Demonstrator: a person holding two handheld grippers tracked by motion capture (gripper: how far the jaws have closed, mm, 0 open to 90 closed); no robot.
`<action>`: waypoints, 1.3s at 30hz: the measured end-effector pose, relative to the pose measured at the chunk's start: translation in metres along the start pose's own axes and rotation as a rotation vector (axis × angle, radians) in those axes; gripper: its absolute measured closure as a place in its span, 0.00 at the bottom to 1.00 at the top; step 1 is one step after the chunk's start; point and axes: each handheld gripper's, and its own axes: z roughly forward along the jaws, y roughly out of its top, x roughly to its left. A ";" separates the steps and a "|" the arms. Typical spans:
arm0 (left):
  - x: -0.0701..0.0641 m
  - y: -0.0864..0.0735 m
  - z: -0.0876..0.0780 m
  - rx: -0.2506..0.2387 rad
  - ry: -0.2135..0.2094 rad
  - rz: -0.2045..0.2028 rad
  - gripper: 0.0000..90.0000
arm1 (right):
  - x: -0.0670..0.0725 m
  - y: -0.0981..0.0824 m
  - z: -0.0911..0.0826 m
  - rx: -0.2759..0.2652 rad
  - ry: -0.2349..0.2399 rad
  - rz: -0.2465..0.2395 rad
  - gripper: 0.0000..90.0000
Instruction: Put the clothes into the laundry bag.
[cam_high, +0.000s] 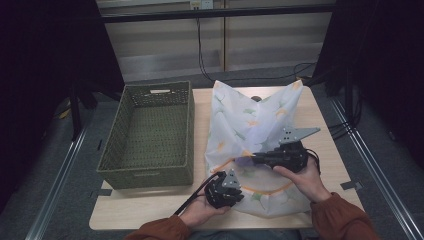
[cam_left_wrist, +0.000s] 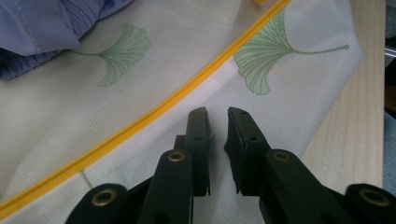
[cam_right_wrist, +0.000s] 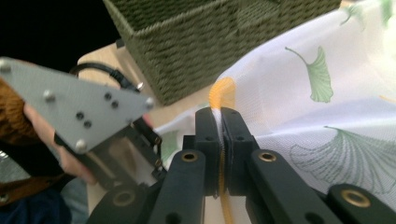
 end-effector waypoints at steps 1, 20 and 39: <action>0.000 0.000 0.000 0.005 -0.004 0.001 0.88 | 0.001 -0.002 0.000 0.009 0.001 -0.003 0.97; 0.001 0.000 0.001 -0.011 -0.014 0.002 0.86 | 0.003 -0.045 0.012 0.170 0.031 0.036 0.96; 0.018 -0.026 -0.035 0.069 0.081 -0.085 0.72 | -0.025 -0.074 0.030 0.316 -0.047 0.096 0.89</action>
